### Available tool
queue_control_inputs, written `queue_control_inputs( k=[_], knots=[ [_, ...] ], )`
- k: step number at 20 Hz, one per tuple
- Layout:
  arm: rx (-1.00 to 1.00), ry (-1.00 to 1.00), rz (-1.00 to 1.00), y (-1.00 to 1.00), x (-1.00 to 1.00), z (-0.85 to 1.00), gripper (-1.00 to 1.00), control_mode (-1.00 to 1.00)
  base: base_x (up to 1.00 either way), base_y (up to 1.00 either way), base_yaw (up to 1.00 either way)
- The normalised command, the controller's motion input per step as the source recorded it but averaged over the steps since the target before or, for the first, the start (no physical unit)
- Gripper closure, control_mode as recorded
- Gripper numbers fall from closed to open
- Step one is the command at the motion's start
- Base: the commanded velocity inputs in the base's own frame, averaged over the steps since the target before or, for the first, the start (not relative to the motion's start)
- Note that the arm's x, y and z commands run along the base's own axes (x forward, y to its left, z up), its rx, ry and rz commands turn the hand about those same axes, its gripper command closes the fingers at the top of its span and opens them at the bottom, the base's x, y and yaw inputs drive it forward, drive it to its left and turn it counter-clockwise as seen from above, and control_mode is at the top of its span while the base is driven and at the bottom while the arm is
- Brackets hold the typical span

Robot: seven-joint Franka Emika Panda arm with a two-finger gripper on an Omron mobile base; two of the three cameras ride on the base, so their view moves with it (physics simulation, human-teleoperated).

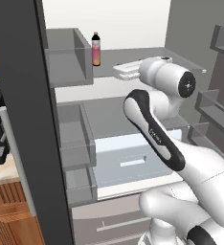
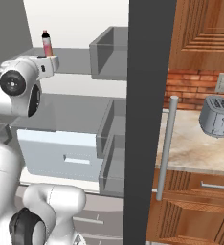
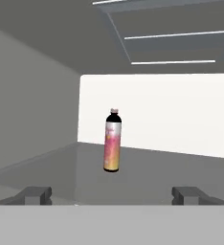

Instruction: Open the fridge, grab two sodas, and place both sodas inside the bowl with ice on the dining counter.

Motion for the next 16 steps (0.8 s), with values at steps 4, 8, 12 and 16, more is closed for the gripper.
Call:
queue_control_inputs(
  k=[4,8,12,16],
  knots=[
    [0.00,0.00,0.00,0.02,0.12,0.00,-1.00,-1.00,0.00,0.00,0.00],
    [0.00,0.01,-0.04,0.01,0.58,0.08,-1.00,-1.00,0.00,0.00,0.00],
    [0.00,0.04,-0.04,0.00,0.65,0.09,-1.00,-1.00,0.00,0.00,0.00],
    [0.00,0.02,-0.02,0.12,0.61,0.00,-1.00,-1.00,0.00,0.00,0.00]
  ],
)
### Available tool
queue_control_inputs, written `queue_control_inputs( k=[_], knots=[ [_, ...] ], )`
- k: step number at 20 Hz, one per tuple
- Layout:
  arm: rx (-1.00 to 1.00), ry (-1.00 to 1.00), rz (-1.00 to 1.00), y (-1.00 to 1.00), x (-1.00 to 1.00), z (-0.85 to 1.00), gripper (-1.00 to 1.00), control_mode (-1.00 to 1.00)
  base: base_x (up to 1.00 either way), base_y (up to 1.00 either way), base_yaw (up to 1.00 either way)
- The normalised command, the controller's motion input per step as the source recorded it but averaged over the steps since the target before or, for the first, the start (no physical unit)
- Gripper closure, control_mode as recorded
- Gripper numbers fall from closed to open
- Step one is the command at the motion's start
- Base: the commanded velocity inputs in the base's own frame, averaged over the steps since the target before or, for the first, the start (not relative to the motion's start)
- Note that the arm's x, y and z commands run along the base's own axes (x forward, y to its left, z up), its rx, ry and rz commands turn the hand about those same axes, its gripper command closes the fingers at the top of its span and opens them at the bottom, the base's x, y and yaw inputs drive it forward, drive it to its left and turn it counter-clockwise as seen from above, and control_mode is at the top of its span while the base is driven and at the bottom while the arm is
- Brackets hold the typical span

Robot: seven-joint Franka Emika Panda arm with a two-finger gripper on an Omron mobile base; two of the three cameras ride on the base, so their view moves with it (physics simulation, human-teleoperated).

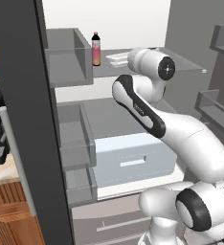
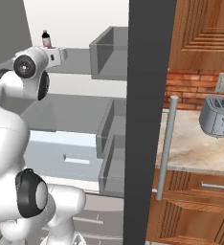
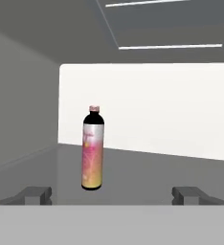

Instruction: Open the fridge, grab two sodas, and place both sodas inside the bowl with ice on the dining counter.

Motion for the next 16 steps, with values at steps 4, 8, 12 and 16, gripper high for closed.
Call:
queue_control_inputs(
  k=[4,8,12,16],
  knots=[
    [-0.02,0.00,0.00,0.39,0.44,0.00,-1.00,-1.00,0.00,0.00,0.00],
    [-0.01,0.00,0.00,0.45,0.39,0.00,-1.00,-1.00,0.00,0.00,0.00],
    [0.00,0.00,0.00,0.14,0.26,0.00,-1.00,-1.00,0.00,0.00,0.00],
    [-0.01,0.00,0.00,0.01,0.19,0.00,-1.00,-1.00,0.00,0.00,0.00]
  ],
)
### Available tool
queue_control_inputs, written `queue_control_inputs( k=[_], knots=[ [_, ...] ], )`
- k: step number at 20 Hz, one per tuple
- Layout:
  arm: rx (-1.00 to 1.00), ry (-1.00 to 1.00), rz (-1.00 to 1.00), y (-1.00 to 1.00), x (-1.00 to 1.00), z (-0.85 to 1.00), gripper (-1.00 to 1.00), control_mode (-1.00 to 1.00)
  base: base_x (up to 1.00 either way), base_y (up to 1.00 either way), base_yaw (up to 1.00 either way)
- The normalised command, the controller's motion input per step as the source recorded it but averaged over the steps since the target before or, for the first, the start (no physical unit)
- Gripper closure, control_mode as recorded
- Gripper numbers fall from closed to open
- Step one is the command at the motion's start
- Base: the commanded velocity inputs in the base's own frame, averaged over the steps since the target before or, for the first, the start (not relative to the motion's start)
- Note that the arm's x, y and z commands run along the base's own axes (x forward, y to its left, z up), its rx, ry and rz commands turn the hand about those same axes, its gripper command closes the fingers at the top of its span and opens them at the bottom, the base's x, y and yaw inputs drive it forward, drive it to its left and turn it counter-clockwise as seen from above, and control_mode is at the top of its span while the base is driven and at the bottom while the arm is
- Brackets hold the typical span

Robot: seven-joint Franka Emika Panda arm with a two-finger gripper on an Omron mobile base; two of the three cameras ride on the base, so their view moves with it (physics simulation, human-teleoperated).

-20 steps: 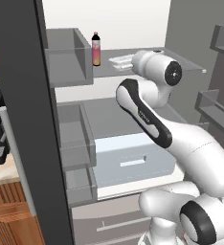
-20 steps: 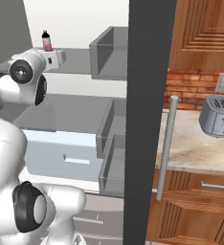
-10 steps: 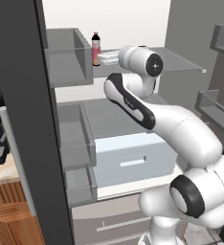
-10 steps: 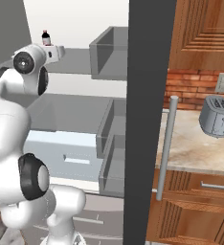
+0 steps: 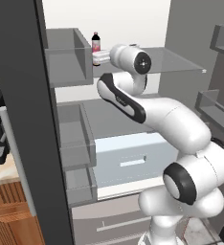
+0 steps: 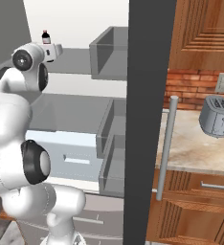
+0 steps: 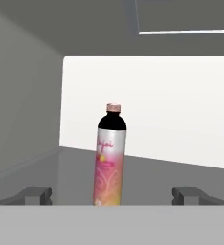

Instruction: Open the fridge, grab two sodas, and place both sodas inside the bowl with ice on the dining counter.

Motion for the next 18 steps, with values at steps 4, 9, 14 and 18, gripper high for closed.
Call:
queue_control_inputs(
  k=[4,9,14,18],
  knots=[
    [0.00,0.01,0.00,0.05,0.26,-0.01,-1.00,-1.00,0.00,0.00,0.00],
    [0.01,0.01,0.00,0.07,0.35,-0.02,-1.00,-1.00,0.00,0.00,0.00],
    [0.02,0.00,0.00,0.09,0.28,-0.03,-1.00,-1.00,0.00,0.00,0.00],
    [0.02,0.02,0.00,0.12,0.22,-0.08,-1.00,-1.00,0.00,0.00,0.00]
  ],
)
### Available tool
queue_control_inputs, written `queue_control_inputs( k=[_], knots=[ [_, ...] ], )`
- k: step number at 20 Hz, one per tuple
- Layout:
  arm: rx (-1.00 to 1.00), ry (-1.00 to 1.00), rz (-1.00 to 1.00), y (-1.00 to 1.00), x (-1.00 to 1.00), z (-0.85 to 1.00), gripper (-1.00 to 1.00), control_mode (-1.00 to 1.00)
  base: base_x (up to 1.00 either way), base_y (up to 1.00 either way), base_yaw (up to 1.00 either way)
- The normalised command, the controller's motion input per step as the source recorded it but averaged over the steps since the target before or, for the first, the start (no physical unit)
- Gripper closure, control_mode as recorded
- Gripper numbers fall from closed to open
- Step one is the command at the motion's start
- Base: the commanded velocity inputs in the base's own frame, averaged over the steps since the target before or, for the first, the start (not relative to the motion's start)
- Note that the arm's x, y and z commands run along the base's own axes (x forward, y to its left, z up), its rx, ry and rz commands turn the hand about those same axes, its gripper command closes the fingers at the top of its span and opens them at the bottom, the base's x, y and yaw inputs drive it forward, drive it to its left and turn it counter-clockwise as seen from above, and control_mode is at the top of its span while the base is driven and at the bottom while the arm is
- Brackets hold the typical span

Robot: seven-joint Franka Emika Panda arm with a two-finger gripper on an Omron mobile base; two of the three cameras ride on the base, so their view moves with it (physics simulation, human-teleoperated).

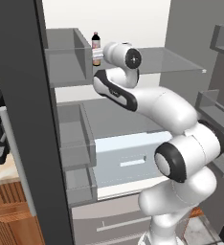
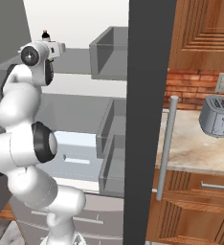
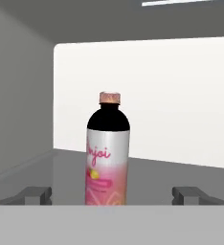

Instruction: Open the fridge, grab two sodas, and place both sodas inside the bowl with ice on the dining counter.

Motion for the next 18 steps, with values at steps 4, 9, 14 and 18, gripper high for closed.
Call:
queue_control_inputs(
  k=[4,9,14,18],
  knots=[
    [0.02,0.03,0.00,0.13,0.27,-0.07,-1.00,-1.00,0.00,0.00,0.00],
    [0.02,0.03,0.00,0.10,0.31,-0.02,-1.00,-1.00,0.00,0.00,0.00],
    [0.01,0.03,0.00,0.16,0.34,-0.08,-1.00,-1.00,0.00,0.00,0.00],
    [0.01,0.04,0.00,0.22,0.32,-0.12,1.00,-1.00,0.00,0.00,0.00]
  ],
)
